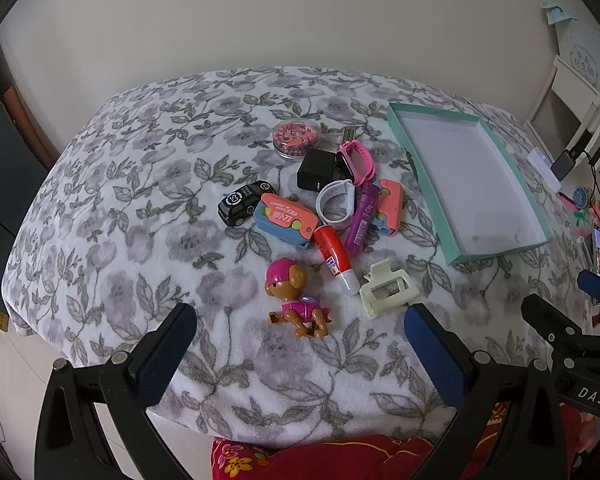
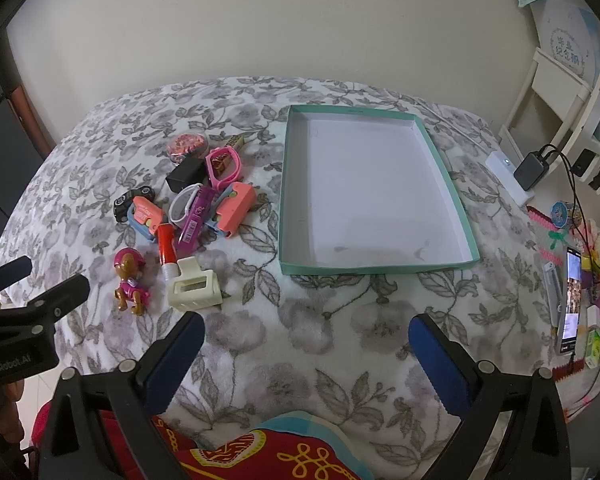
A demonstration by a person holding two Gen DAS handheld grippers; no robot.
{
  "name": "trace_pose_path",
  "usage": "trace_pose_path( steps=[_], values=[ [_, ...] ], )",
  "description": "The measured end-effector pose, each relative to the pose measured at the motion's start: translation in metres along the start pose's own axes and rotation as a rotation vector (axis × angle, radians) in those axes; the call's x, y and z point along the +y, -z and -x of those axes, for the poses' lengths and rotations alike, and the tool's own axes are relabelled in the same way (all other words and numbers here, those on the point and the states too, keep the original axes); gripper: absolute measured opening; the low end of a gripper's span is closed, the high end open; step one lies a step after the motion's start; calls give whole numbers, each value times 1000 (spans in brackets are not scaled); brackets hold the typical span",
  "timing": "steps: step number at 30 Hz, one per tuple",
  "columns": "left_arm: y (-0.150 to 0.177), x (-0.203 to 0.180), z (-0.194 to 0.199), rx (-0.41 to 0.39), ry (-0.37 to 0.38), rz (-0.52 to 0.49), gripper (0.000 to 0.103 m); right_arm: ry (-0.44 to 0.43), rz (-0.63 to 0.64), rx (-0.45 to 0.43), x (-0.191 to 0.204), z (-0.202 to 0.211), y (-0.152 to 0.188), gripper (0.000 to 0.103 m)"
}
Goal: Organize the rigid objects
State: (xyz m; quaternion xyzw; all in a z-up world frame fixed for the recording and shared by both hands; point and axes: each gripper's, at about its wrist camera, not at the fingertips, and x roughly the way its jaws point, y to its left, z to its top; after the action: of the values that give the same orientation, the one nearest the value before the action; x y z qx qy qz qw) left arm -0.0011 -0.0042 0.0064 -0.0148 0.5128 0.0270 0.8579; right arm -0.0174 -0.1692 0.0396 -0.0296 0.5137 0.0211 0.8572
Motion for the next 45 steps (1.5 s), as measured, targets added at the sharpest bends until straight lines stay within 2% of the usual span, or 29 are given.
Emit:
trace_pose_path(
  steps=[31, 37, 41, 45],
  values=[
    [0, -1, -1, 1, 2, -3, 103, 3, 0, 5, -1, 0, 0, 103],
    [-7, 11, 3, 7, 12, -2, 103, -2, -1, 6, -3, -1, 0, 103],
    [-28, 33, 22, -63, -38, -21, 103, -1, 7, 11, -2, 3, -6, 103],
    [-50, 58, 40, -176, -176, -71, 103, -13, 11, -2, 1, 10, -22, 103]
  ],
)
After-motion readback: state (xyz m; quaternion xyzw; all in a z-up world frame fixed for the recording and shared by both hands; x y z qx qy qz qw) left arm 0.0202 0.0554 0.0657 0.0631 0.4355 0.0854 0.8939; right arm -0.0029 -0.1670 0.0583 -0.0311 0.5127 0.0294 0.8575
